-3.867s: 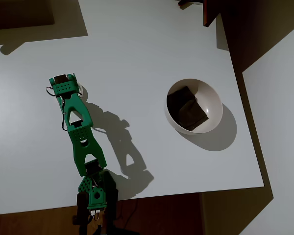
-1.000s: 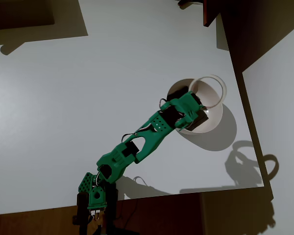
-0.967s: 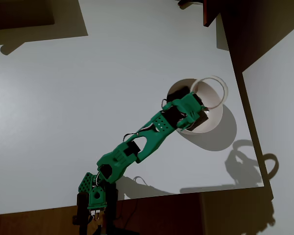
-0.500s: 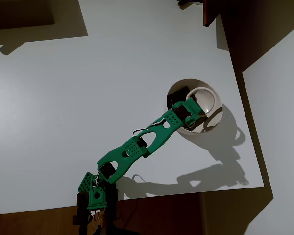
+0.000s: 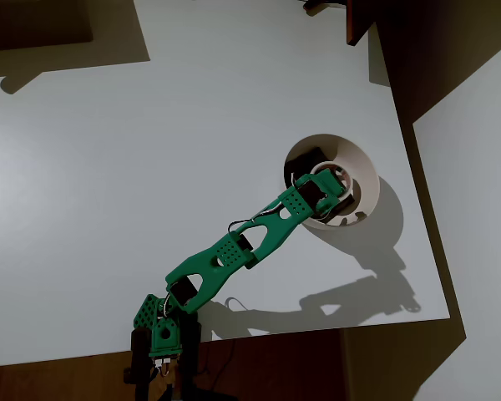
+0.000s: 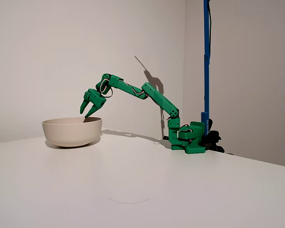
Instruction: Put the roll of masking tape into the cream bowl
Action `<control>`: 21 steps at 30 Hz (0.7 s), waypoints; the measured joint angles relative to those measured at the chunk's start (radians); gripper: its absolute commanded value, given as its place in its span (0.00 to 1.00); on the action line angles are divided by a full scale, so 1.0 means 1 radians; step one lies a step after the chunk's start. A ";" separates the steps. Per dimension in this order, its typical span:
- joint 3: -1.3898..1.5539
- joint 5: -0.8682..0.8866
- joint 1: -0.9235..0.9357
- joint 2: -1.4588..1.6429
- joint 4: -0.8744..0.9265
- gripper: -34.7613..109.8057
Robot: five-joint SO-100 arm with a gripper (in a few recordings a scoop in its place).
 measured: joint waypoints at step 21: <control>-0.002 0.026 -0.295 0.376 0.410 0.18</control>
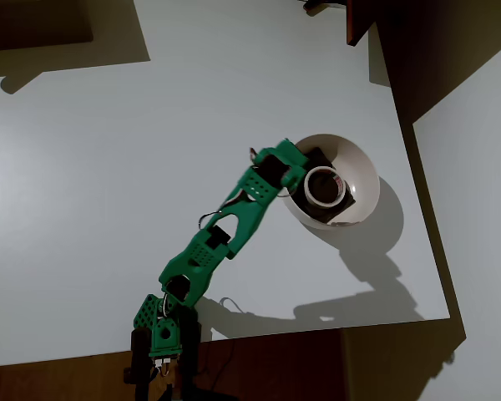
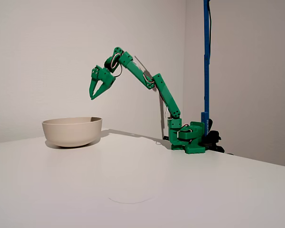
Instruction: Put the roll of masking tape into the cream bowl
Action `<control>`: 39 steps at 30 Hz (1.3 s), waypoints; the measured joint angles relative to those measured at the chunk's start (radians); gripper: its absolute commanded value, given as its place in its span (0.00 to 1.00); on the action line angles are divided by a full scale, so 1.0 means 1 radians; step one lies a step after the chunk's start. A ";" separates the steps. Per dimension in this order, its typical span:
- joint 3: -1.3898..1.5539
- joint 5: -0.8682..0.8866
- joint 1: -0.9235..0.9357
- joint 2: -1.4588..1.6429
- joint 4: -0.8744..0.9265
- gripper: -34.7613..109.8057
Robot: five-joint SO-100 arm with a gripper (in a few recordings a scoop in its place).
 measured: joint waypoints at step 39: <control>1.781 -0.144 -0.762 1.436 -0.419 0.18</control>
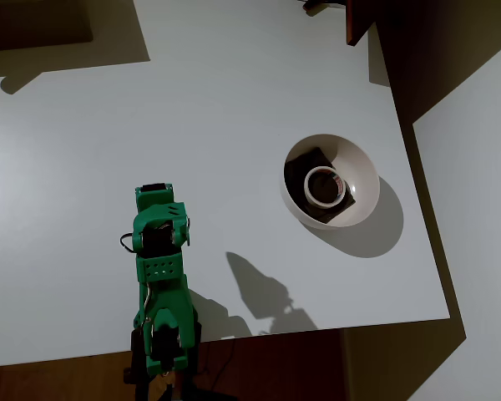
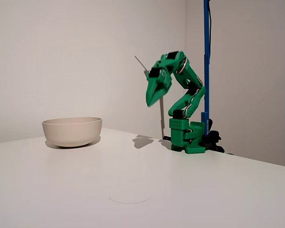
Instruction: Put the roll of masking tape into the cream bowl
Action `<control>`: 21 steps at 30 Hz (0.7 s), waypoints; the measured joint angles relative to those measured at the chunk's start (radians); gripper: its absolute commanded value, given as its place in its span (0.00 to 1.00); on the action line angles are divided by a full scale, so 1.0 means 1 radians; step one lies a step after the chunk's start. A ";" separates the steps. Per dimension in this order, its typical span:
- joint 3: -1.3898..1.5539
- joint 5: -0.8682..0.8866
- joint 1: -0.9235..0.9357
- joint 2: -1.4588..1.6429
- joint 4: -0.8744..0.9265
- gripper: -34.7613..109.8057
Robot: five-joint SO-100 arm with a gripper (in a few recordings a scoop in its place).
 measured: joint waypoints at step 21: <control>0.749 -0.017 0.002 0.666 -0.005 0.18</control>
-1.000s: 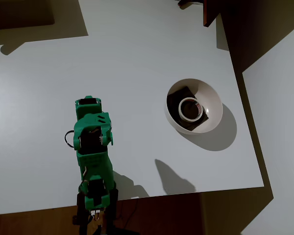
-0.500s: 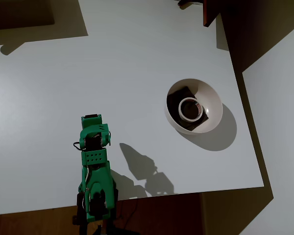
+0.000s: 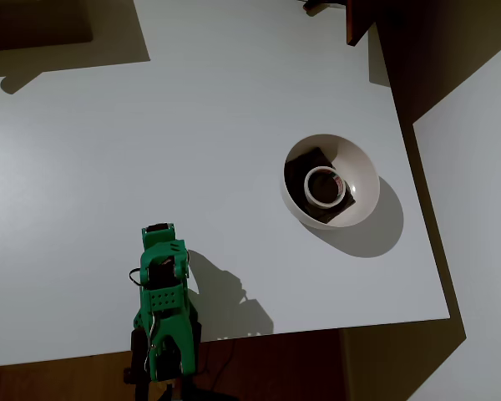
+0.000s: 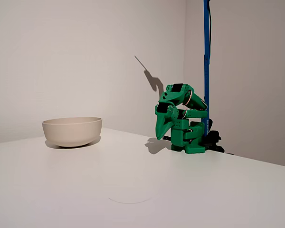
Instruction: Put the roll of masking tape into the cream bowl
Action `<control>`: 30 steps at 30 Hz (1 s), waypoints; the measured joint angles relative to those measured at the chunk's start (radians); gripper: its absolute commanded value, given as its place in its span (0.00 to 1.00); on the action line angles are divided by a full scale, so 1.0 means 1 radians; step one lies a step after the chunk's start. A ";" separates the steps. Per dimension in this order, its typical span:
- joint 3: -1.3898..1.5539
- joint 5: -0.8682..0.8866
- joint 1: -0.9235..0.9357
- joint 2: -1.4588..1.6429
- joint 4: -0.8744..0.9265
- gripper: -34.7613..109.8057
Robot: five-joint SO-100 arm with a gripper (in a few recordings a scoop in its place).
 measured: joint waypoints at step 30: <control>0.005 0.011 0.014 0.029 0.110 0.18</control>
